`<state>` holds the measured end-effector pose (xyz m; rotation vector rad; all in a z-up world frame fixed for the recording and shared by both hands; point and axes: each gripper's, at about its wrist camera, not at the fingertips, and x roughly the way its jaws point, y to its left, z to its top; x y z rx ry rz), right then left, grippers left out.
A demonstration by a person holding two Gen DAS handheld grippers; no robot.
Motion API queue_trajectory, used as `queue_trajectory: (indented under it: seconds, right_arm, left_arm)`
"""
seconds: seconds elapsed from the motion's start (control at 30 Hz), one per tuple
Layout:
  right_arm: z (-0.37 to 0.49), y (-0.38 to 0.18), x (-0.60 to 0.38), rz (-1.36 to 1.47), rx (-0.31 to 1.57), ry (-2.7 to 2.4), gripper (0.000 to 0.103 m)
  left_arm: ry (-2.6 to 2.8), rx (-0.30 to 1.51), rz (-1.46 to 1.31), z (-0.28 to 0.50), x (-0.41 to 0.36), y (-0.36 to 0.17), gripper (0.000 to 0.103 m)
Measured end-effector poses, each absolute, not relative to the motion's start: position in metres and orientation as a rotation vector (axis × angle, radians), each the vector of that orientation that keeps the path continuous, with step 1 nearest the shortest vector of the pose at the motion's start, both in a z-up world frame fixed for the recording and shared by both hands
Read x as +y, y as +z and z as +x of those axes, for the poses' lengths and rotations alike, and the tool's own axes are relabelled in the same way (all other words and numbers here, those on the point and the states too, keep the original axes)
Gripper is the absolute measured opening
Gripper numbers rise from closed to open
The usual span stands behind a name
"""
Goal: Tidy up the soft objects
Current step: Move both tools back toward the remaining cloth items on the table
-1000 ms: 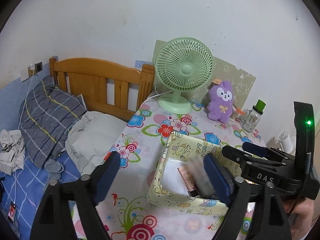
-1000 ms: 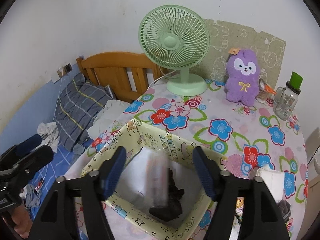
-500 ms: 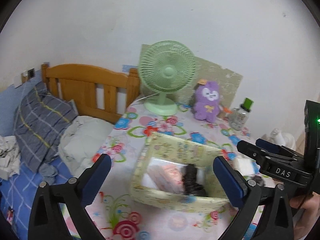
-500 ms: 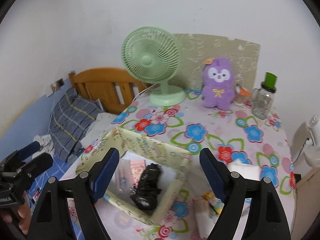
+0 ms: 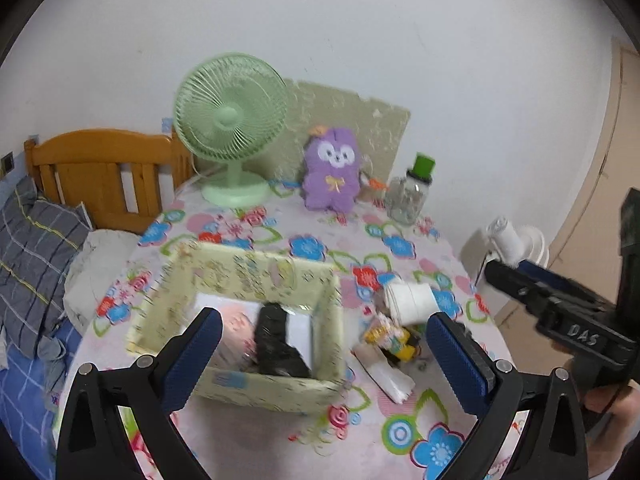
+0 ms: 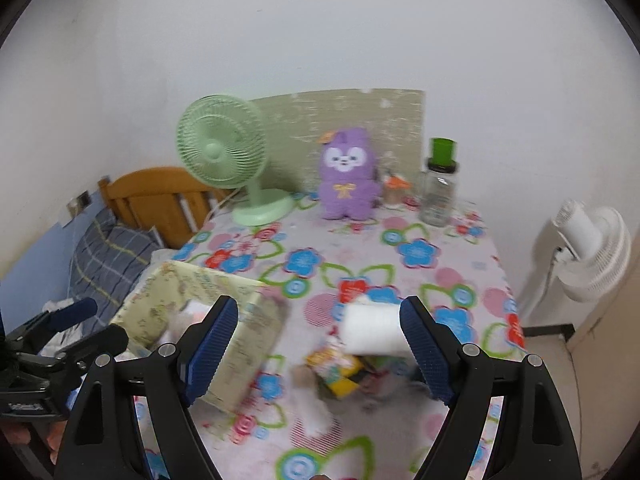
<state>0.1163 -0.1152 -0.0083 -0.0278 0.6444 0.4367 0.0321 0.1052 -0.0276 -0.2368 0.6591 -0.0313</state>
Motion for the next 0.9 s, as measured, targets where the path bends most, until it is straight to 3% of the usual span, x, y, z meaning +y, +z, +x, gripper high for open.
queue_trajectory:
  seconds: [0.4, 0.9]
  right_arm:
    - [0.122, -0.027, -0.198, 0.06, 0.674, 0.313, 0.085]
    - [0.14, -0.056, -0.226, 0.086, 0.733, 0.286, 0.085]
  left_arm:
    - [-0.13, 0.747, -0.201, 0.059, 0.03, -0.047, 0.103]
    - [-0.105, 0.808, -0.17, 0.085, -0.002, -0.075, 0.103]
